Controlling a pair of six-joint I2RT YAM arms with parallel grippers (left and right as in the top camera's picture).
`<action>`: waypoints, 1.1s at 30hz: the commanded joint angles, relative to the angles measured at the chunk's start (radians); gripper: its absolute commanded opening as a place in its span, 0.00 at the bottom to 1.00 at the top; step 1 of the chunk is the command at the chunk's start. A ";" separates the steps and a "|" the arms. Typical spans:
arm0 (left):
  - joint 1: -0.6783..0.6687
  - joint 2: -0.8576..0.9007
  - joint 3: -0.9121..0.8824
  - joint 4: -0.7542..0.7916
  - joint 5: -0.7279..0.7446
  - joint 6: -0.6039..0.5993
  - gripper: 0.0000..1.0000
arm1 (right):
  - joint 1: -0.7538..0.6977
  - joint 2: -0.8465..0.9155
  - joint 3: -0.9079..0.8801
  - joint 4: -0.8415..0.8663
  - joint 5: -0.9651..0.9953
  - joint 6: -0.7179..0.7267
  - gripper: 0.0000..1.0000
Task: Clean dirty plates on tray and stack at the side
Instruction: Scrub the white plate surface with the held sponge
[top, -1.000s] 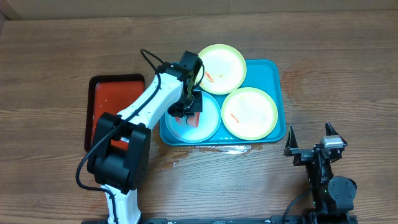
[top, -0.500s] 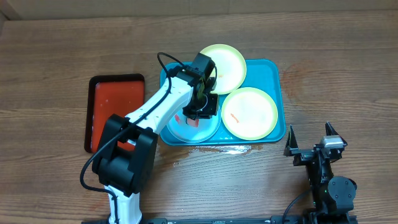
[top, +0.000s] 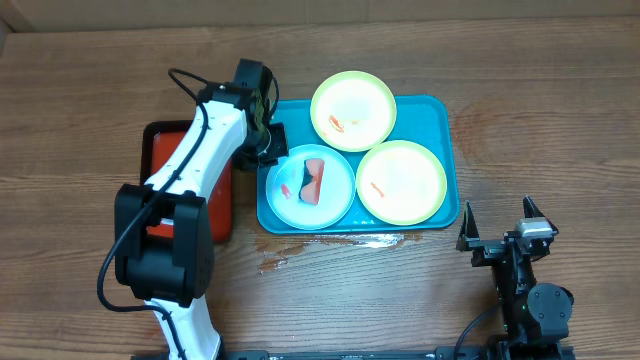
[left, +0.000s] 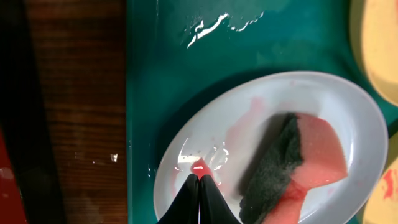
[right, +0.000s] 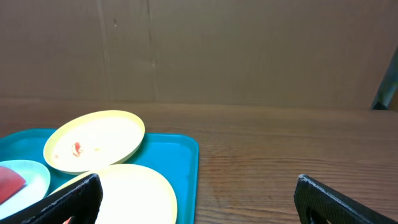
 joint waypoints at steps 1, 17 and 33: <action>-0.039 -0.025 -0.064 0.047 0.065 -0.014 0.04 | -0.003 -0.010 -0.010 0.006 -0.005 0.000 1.00; -0.125 -0.025 -0.169 0.217 0.131 -0.048 0.04 | -0.003 -0.010 -0.010 0.006 -0.005 0.000 1.00; -0.193 -0.025 -0.148 0.248 0.220 -0.029 0.04 | -0.003 -0.010 -0.010 0.006 -0.005 0.000 1.00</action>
